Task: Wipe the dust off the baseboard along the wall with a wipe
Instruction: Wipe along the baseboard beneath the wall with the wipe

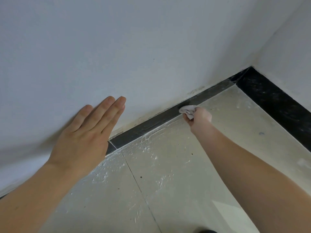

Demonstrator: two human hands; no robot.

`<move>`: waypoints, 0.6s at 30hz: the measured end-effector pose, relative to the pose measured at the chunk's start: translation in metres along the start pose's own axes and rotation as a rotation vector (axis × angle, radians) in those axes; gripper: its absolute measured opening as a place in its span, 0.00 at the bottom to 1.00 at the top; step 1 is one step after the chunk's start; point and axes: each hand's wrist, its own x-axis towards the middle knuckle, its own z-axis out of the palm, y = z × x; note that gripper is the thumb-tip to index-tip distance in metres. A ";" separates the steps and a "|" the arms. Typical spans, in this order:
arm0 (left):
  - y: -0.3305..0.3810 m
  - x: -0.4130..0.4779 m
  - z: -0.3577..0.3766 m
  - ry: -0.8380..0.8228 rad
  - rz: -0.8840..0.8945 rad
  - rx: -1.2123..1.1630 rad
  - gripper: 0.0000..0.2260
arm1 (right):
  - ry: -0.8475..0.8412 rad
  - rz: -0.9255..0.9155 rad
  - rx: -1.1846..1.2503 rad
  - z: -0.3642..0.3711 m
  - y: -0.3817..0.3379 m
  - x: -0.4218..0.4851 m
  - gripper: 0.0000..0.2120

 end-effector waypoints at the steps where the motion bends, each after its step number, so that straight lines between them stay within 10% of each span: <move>1: 0.000 0.000 0.000 0.002 0.001 -0.002 0.33 | 0.007 -0.009 0.011 -0.005 0.000 0.001 0.10; 12: -0.004 0.000 -0.002 0.014 0.029 0.012 0.34 | -0.573 0.517 -0.047 0.051 0.102 -0.107 0.10; 18: -0.004 0.000 -0.003 0.026 0.011 -0.070 0.33 | -0.412 0.356 -0.122 0.045 0.049 -0.087 0.08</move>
